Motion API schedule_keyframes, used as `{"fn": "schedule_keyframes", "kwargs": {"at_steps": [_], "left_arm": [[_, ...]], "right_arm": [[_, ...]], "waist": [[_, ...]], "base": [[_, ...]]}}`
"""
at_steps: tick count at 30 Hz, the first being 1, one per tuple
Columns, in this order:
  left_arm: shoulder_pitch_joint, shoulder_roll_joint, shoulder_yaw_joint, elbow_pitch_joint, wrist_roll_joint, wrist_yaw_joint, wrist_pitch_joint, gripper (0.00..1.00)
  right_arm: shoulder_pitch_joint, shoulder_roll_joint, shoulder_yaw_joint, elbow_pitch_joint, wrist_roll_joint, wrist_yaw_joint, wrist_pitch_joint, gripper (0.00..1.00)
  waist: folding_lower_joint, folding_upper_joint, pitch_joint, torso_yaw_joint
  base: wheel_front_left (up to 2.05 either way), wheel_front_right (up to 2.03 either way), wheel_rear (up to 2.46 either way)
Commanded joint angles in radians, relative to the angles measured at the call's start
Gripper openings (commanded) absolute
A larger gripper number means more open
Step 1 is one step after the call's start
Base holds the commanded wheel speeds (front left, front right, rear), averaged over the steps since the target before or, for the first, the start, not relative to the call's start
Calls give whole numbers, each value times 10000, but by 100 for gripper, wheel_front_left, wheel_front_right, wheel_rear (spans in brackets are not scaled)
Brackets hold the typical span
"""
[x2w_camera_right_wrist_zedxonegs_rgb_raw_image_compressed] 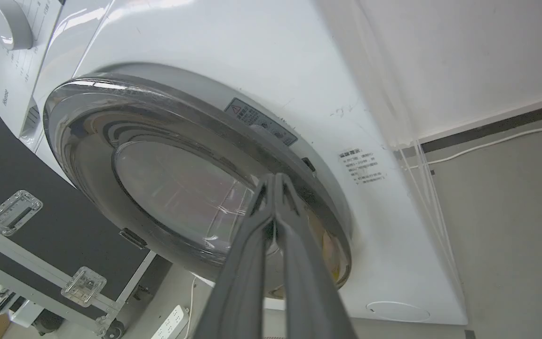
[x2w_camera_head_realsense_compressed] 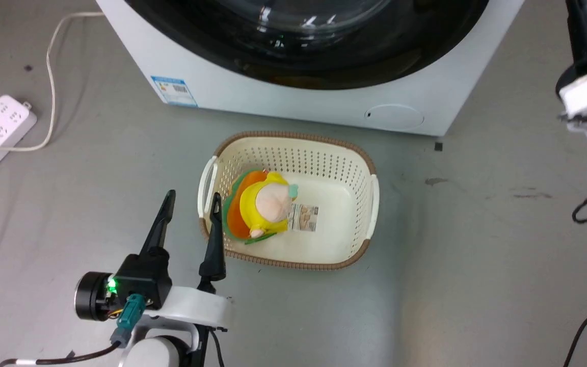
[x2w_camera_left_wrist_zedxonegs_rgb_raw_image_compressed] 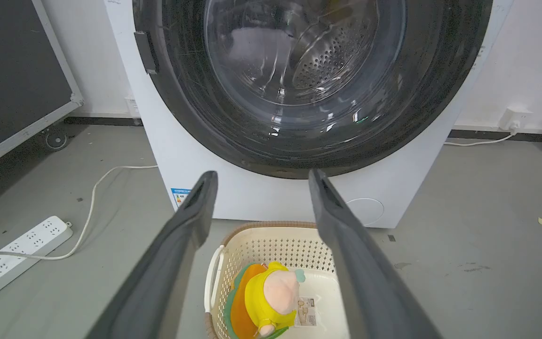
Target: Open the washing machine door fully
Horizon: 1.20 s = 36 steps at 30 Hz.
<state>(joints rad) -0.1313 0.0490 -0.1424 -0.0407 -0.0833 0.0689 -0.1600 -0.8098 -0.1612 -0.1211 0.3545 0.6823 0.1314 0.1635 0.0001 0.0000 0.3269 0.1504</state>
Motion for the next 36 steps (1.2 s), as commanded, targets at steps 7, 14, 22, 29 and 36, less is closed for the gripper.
{"fn": "schedule_keyframes", "kwargs": {"at_steps": [7,14,22,29,36], "left_arm": [[-388,8,-267,-133,-166,200,-234,100],[-552,9,-502,-156,-290,315,-380,100],[-730,10,-678,-194,-382,403,-527,100],[-968,10,-901,-208,-519,501,-672,100],[-1223,11,-1113,-281,-608,661,-840,100]], "right_arm": [[-1752,-246,-401,1486,1330,-5,1366,0],[-3246,-684,-783,3075,2015,-5,2624,0],[-4868,-1073,-1167,4726,2523,-6,3496,0],[-6377,-1338,-1351,6231,2943,-6,4366,0],[-7791,-1756,-1500,7754,3377,-7,5142,0]], "waist": [[-1,0,565,306],[-1,0,964,581],[-1,0,1343,807],[-1,0,1762,1051],[-1,0,2219,1357]], "base": [[0,0,0],[0,0,0],[0,0,0],[0,0,0],[0,0,0]]}}
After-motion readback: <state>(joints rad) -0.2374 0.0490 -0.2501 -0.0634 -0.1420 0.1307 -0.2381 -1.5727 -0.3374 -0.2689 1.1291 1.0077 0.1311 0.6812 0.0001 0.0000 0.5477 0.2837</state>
